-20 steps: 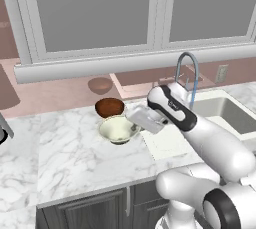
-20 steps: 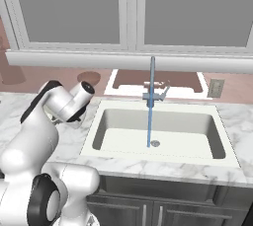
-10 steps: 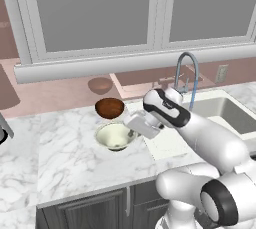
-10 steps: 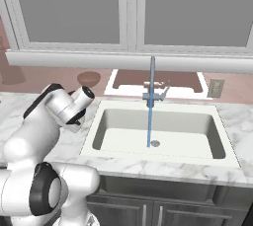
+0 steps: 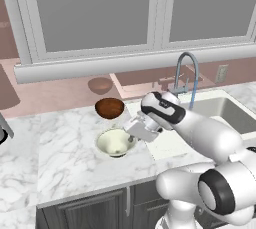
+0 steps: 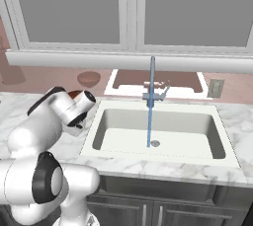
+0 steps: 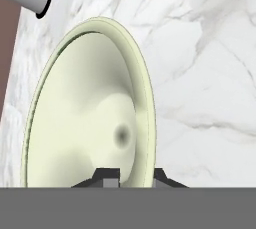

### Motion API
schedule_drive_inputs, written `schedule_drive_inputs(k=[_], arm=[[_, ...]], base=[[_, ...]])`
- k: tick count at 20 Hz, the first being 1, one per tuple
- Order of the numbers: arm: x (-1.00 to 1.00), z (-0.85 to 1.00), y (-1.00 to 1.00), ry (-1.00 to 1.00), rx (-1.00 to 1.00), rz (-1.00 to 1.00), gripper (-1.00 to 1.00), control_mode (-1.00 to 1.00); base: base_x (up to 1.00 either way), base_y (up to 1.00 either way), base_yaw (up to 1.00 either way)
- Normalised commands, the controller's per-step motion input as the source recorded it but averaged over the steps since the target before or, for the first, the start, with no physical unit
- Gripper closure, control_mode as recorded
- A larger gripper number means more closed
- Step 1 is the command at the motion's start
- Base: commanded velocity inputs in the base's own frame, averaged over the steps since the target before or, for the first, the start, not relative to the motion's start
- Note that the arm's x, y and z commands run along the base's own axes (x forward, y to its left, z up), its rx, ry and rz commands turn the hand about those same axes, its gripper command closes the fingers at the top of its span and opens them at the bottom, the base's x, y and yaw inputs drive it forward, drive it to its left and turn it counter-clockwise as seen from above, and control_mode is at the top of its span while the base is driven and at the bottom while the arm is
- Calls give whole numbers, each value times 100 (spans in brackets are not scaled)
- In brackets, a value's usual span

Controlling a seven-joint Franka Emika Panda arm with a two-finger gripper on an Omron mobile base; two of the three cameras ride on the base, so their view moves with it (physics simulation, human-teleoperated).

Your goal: Rinse each bowl for a few seconds and place them down in the sink or on the counter.

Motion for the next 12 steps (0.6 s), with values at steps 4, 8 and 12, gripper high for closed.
schedule_drive_inputs(k=[4,8,12], arm=[[4,-23,0,0,0,7,100,-100],[5,-23,0,0,1,6,100,-100],[4,-23,0,0,0,6,100,-100]], base=[[0,0,0],[0,0,0],[0,0,0]])
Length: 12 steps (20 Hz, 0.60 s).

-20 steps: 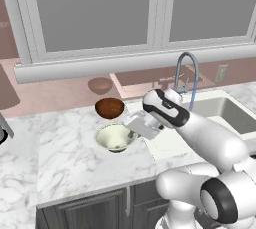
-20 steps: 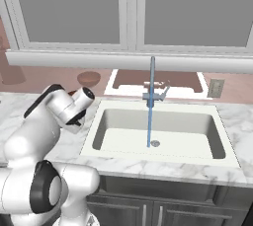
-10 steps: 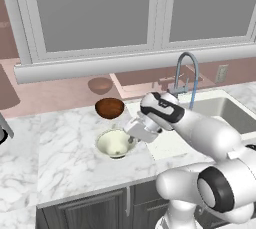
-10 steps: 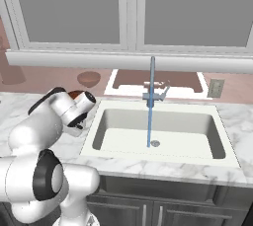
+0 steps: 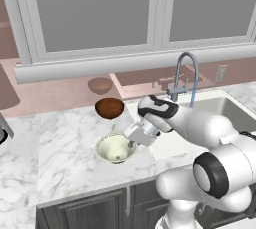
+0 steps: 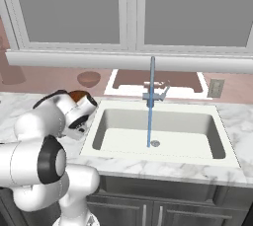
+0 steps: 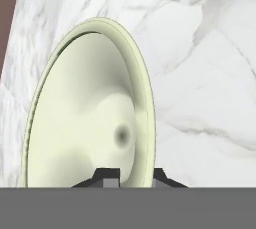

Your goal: Rinse each bowl for a few seconds and place them down in the sink or on the counter.

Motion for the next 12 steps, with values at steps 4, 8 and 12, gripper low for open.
schedule_drive_inputs(k=[4,8,12], arm=[[3,-22,0,0,0,6,100,-100],[3,-22,0,0,0,6,100,-100],[3,-23,0,0,0,6,100,-100]], base=[[0,0,0],[0,0,0],[0,0,0]])
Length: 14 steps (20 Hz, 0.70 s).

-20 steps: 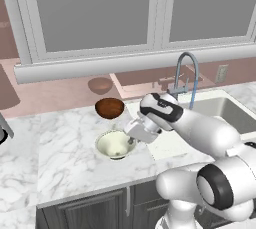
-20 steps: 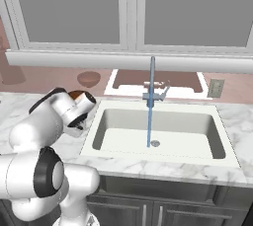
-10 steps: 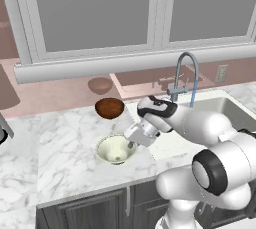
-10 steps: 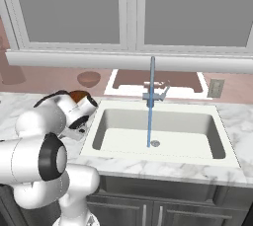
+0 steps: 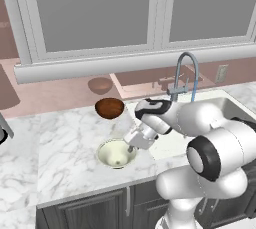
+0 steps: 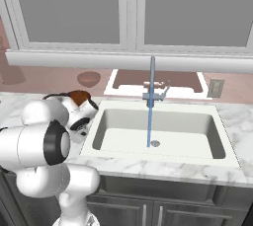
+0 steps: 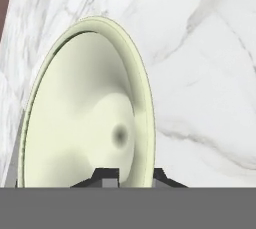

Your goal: Rinse each bowl for a few seconds and place them down in the sink or on the counter.

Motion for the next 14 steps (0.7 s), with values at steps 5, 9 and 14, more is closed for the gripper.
schedule_drive_inputs(k=[5,9,14], arm=[[3,-22,0,0,1,6,100,-100],[3,-21,0,0,1,6,100,-100],[1,-14,3,0,3,4,-100,-100]], base=[[0,0,0],[0,0,0],[0,0,0]])
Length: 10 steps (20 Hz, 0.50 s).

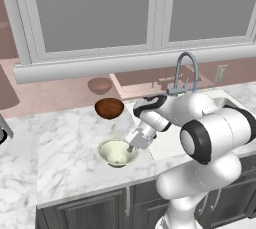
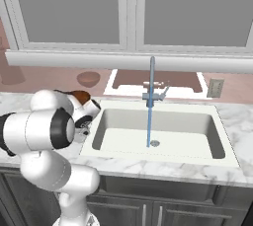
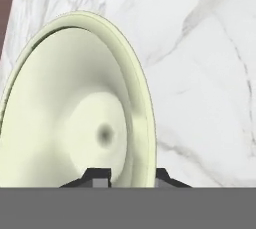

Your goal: Rinse each bowl for a few seconds and place them down in the sink or on the counter.

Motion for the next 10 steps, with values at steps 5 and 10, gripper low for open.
schedule_drive_inputs(k=[5,10], arm=[[-4,11,0,0,9,2,-100,-100],[-15,23,0,0,9,2,-100,-100]], base=[[0,0,0],[0,0,0]])
